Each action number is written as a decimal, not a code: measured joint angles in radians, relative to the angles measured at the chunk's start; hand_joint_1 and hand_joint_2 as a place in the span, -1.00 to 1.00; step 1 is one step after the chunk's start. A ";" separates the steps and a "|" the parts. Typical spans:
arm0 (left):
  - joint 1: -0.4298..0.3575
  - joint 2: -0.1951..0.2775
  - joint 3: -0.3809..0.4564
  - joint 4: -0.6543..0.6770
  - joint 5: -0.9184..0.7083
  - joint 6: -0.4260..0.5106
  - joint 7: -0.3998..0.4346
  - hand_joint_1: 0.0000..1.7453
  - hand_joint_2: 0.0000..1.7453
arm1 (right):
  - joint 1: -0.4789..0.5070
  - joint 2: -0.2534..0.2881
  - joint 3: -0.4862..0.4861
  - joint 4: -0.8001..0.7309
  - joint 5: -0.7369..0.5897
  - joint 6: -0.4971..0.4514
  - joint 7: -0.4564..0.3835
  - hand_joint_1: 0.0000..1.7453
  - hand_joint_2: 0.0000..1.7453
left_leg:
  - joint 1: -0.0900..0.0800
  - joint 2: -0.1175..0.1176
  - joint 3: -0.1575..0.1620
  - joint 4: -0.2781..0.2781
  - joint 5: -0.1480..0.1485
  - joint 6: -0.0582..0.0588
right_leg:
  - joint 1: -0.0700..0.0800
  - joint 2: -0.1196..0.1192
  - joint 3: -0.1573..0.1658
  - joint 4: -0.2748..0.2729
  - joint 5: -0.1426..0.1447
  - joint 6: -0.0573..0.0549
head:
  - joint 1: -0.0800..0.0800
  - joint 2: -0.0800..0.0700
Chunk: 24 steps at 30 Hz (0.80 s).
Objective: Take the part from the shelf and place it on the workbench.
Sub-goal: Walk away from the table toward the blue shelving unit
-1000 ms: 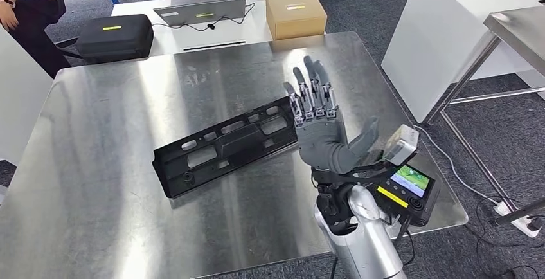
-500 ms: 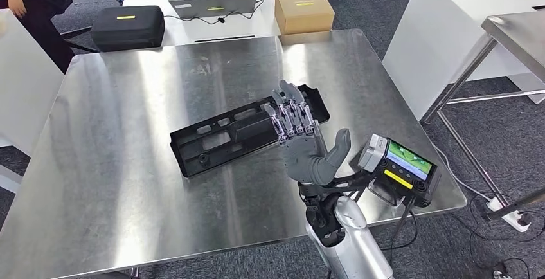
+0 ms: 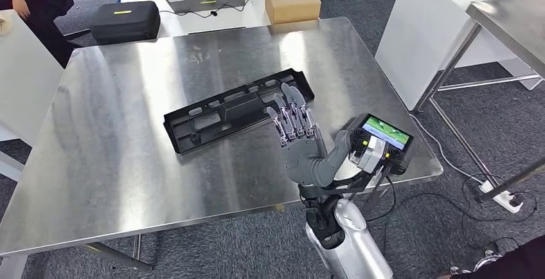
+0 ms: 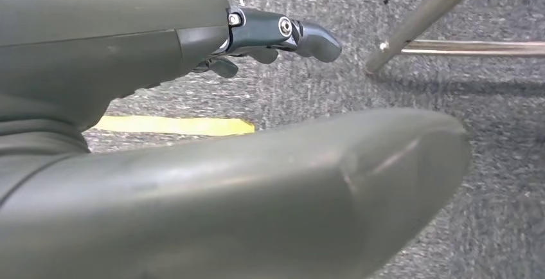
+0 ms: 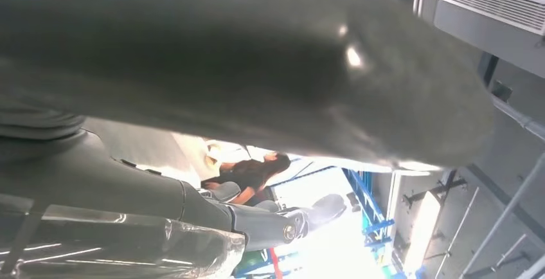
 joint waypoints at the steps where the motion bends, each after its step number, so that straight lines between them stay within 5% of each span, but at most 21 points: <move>1: 0.000 0.001 0.000 0.000 0.000 -0.005 -0.001 -1.00 -1.00 | 0.001 -0.001 0.000 0.001 0.002 -0.002 -0.001 -1.00 -1.00 | 0.003 0.000 -0.011 0.058 -0.028 -0.006 | 0.001 0.000 -0.014 0.001 0.011 0.002 | 0.000 0.000; 3: 0.000 0.004 0.001 0.000 0.001 -0.023 -0.001 -1.00 -1.00 | 0.002 -0.002 0.000 0.003 0.007 -0.009 -0.004 -1.00 -1.00 | 0.009 0.000 0.014 0.085 -0.020 -0.012 | 0.000 0.000 -0.041 0.002 0.031 0.008 | 0.000 0.000; 5: -0.001 0.012 0.001 0.000 0.001 -0.041 -0.001 -1.00 -1.00 | 0.000 -0.003 -0.001 0.003 0.014 -0.016 -0.007 -1.00 -1.00 | 0.015 0.000 0.113 -0.026 0.021 -0.011 | 0.000 0.001 -0.061 0.005 0.047 0.017 | 0.000 0.000; 7: -0.001 0.019 0.001 0.000 0.001 -0.048 -0.001 -1.00 -1.00 | -0.002 -0.002 -0.001 0.002 0.019 -0.022 -0.010 -1.00 -1.00 | 0.012 -0.005 0.208 -0.153 0.028 -0.003 | 0.002 0.001 -0.071 0.008 0.060 0.032 | 0.001 0.000; 8: -0.001 0.022 0.002 0.000 0.002 -0.049 -0.001 -1.00 -1.00 | -0.004 -0.002 -0.001 0.002 0.021 -0.023 -0.011 -1.00 -1.00 | 0.008 -0.007 0.229 -0.186 0.022 0.003 | 0.002 0.001 -0.073 0.008 0.066 0.040 | 0.002 0.000; 11: 0.000 0.026 0.004 0.000 0.008 -0.050 -0.001 -1.00 -1.00 | -0.010 0.000 -0.001 0.002 0.023 -0.026 -0.012 -1.00 -1.00 | -0.001 -0.005 0.219 -0.202 0.040 0.027 | 0.004 -0.001 -0.081 0.004 0.083 0.062 | 0.000 0.000; 12: 0.000 0.027 0.004 0.000 0.009 -0.050 -0.003 -1.00 -1.00 | -0.012 0.000 -0.001 0.002 0.023 -0.027 -0.012 -1.00 -1.00 | -0.002 -0.002 0.210 -0.208 0.054 0.037 | 0.005 0.000 -0.094 0.018 0.069 0.061 | 0.001 0.000; 15: 0.000 0.028 0.008 0.000 0.010 -0.050 -0.009 -1.00 -1.00 | -0.015 -0.002 0.000 0.003 0.028 -0.035 -0.014 -1.00 -1.00 | -0.004 0.003 0.169 -0.218 0.098 0.057 | 0.006 0.001 -0.162 0.180 -0.058 0.037 | 0.004 0.000; 17: 0.002 0.030 0.011 0.000 0.011 -0.050 -0.013 -1.00 -1.00 | -0.015 -0.005 0.000 0.004 0.034 -0.045 -0.017 -1.00 -1.00 | -0.009 0.005 0.136 -0.217 0.123 0.059 | 0.007 0.002 -0.188 0.307 -0.111 0.039 | 0.006 0.000; 18: 0.002 0.030 0.013 0.000 0.011 -0.050 -0.014 -1.00 -1.00 | -0.014 -0.007 0.000 0.005 0.037 -0.051 -0.018 -1.00 -1.00 | -0.013 0.005 0.120 -0.217 0.135 0.059 | 0.007 0.002 -0.179 0.329 -0.109 0.046 | 0.006 0.000; 20: 0.003 0.030 0.018 0.000 0.011 -0.050 -0.016 -1.00 -1.00 | -0.015 -0.009 0.000 0.005 0.047 -0.066 -0.022 -1.00 -1.00 | -0.019 0.004 0.091 -0.216 0.159 0.057 | 0.011 0.001 -0.102 0.256 -0.074 0.058 | 0.006 0.000; 22: 0.004 0.030 0.021 0.000 0.011 -0.050 -0.016 -1.00 -1.00 | -0.016 -0.010 0.000 0.005 0.060 -0.086 -0.028 -1.00 -1.00 | -0.026 0.003 0.071 -0.214 0.181 0.051 | 0.019 0.000 0.023 0.091 -0.066 0.047 | 0.006 0.000; 24: 0.007 0.031 0.024 0.000 0.011 -0.050 -0.018 -1.00 -1.00 | -0.016 -0.010 -0.001 0.005 0.072 -0.105 -0.037 -1.00 -1.00 | -0.029 0.004 0.064 -0.216 0.202 0.042 | 0.026 -0.001 0.084 -0.009 -0.077 0.033 | 0.003 0.000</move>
